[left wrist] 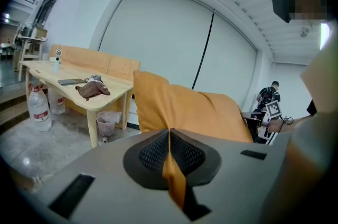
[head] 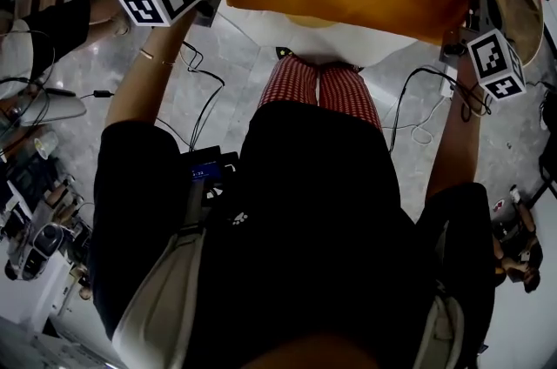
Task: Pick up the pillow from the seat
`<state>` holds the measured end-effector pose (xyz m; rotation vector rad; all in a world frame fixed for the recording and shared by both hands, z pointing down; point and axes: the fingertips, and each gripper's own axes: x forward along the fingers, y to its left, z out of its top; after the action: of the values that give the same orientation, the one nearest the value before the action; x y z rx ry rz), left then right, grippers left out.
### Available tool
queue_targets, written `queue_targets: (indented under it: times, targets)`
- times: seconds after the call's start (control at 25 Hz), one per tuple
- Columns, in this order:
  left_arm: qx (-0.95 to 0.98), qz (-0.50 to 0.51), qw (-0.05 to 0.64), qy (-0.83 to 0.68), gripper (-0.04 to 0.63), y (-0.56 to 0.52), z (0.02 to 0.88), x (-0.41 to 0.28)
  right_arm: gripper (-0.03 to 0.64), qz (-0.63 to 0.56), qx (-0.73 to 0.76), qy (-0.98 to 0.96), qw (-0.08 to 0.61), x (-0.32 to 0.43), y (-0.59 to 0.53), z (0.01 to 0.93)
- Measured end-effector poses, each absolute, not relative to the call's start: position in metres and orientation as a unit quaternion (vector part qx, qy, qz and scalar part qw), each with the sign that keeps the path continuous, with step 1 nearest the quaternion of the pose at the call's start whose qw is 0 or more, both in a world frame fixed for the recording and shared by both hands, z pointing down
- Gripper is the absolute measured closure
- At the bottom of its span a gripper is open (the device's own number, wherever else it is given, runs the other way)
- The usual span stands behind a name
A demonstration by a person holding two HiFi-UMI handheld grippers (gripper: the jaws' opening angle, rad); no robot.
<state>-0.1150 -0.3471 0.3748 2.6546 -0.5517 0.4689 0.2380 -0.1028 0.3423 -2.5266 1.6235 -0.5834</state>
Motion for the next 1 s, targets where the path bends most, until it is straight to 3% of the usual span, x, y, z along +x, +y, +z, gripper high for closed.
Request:
queue_targets:
  times: [1.0]
  targets:
    - [0.951,0.135,0.188,-0.206,0.583,-0.34,0.324,-0.119,0.595,-0.163,-0.818,0.547,0.074,0.238,-0.097,0.295]
